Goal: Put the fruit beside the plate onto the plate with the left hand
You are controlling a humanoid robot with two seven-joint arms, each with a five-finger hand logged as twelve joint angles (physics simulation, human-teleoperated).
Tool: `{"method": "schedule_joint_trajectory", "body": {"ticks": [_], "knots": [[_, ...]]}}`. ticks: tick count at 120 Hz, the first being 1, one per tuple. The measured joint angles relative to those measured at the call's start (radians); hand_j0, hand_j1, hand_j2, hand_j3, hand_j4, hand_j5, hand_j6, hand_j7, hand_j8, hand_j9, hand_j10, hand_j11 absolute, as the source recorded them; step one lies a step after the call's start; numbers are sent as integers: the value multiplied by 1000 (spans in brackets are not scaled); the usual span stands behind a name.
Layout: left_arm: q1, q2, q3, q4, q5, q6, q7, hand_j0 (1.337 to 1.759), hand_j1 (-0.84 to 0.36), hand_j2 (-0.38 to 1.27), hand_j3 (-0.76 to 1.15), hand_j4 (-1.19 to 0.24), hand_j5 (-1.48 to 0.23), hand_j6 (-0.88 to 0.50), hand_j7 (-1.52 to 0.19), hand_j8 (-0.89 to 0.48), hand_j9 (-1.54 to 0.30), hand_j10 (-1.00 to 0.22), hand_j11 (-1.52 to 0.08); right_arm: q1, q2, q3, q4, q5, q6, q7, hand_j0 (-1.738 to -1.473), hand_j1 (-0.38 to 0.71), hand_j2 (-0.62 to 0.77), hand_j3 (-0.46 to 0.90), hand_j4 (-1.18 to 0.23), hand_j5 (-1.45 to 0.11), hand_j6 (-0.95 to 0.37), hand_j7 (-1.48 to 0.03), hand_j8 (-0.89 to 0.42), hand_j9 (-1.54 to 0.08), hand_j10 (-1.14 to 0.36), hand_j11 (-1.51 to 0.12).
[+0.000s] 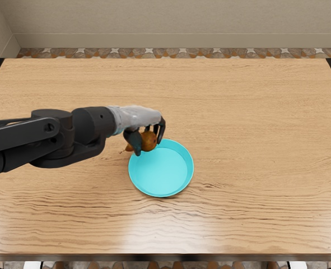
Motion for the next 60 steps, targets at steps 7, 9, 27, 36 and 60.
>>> {"method": "schedule_joint_trajectory", "body": {"ticks": [7, 9, 27, 36, 60], "knots": [[3, -8, -2, 0, -5, -4, 0, 1646, -341, 434, 0, -612, -1112, -411, -1121, -504, -1130, -796, -1139, 0, 0, 0, 0, 0, 0, 0, -1658, -349, 0, 0, 0, 0, 0, 0, 0, 0, 0, 0], [3, -13, -3, 0, -5, -5, -1, 1646, -334, 419, 0, -619, -1111, -417, -1119, -506, -1129, -796, -1139, 0, 0, 0, 0, 0, 0, 0, -1658, -349, 0, 0, 0, 0, 0, 0, 0, 0, 0, 0], [5, -40, -5, 4, -8, -15, 0, 1646, -331, 390, 0, -613, -1128, -417, -1123, -510, -1129, -791, -1139, 0, 0, 0, 0, 0, 0, 0, -1658, -349, 0, 0, 0, 0, 0, 0, 0, 0, 0, 0], [5, -52, -5, 6, -9, -19, 0, 1646, -325, 385, 0, -615, -1131, -420, -1124, -514, -1128, -789, -1138, 0, 0, 0, 0, 0, 0, 0, -1658, -349, 0, 0, 0, 0, -1, 0, 0, 0, 0, 0], [9, -93, -3, 32, -8, -28, 0, 1645, -308, 373, 0, -629, -1126, -435, -1119, -522, -1121, -785, -1130, 0, 0, 0, 0, 0, 0, 0, -1658, -349, 0, 0, 0, 0, -1, 0, 0, 0, 0, 0]]}}
